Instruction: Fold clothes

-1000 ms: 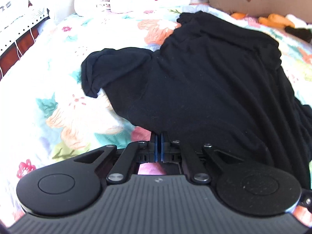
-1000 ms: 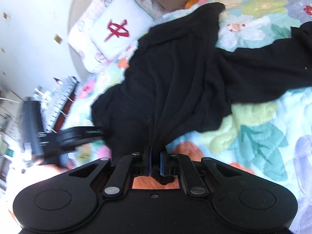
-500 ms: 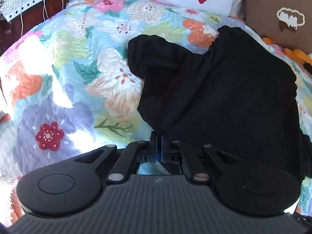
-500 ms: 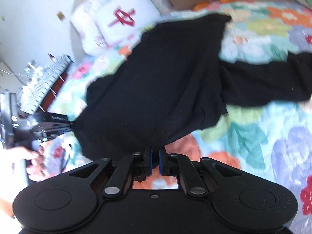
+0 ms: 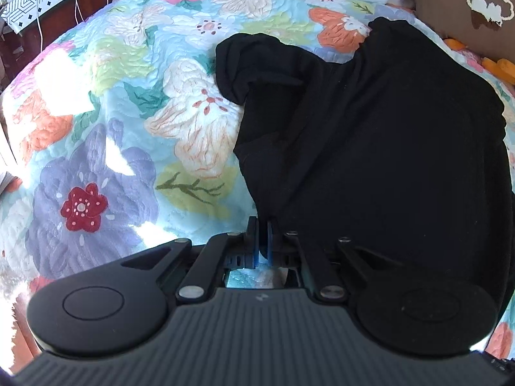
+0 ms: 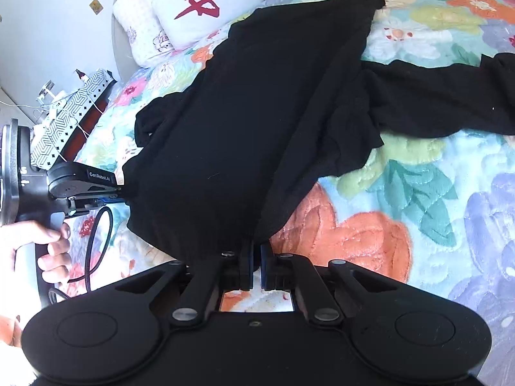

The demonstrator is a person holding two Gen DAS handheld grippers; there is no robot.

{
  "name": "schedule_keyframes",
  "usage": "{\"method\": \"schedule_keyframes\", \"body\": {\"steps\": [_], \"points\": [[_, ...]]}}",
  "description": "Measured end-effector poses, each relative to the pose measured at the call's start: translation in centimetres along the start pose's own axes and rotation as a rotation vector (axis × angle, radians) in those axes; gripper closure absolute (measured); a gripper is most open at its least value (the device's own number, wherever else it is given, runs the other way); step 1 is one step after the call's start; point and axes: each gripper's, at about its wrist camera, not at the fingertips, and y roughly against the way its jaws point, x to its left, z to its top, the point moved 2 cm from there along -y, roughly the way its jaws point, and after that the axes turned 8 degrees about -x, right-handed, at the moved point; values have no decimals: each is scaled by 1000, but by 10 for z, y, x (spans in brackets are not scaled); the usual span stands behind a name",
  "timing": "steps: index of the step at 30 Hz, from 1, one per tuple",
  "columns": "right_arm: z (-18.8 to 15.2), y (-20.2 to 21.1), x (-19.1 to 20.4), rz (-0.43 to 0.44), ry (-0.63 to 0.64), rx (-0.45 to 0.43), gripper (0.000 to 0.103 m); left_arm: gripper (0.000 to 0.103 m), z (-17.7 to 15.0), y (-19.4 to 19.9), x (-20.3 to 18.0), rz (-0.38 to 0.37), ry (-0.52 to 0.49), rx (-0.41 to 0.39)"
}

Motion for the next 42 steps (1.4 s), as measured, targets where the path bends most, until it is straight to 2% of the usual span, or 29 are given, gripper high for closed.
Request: {"method": "schedule_keyframes", "body": {"steps": [2,4,7,8,11,13,15,17,20,23,27,29,31,33,34,35,36,39,42], "points": [[1,0,2,-2,1,6,97,98,1,0,-1,-7,3,-2],[3,3,3,8,-26,14,93,92,1,2,-3,-37,16,-8],[6,11,-1,74,-109,-8,89,76,2,9,-10,-76,14,-27],[7,12,1,66,-107,-11,87,71,3,14,-13,-81,11,-37],[11,16,7,31,-81,-23,79,63,10,32,-19,-82,30,-62],[13,19,10,43,-99,-14,73,62,16,44,-27,-96,58,-65],[14,21,12,69,-152,17,72,62,20,53,-41,-150,63,-57],[17,23,12,85,-229,48,72,62,21,60,-63,-224,15,-45],[26,36,13,89,-253,12,72,62,18,70,-94,-293,-94,-64],[36,58,6,24,-220,-41,64,62,9,70,-115,-317,-186,-83],[48,84,-13,-96,-150,-42,63,62,-2,71,-136,-413,-179,-25],[57,98,-25,-112,-138,-47,63,62,-6,80,-148,-424,-135,13],[65,111,-34,-114,-139,-59,63,62,-9,92,-168,-482,-136,40],[72,125,-41,-109,-136,-85,60,61,-12,102,-192,-532,-194,50],[75,130,-43,-107,-123,-101,51,59,-15,105,-204,-541,-236,50],[79,132,-45,-105,-102,-112,48,60,-18,105,-211,-533,-269,43],[85,129,-48,-137,-77,-111,49,56,-22,104,-217,-524,-303,36],[97,117,-61,-198,-39,-88,48,55,-28,95,-227,-509,-374,55],[106,111,-75,-182,-70,-69,48,55,-22,82,-229,-508,-426,92]]}}
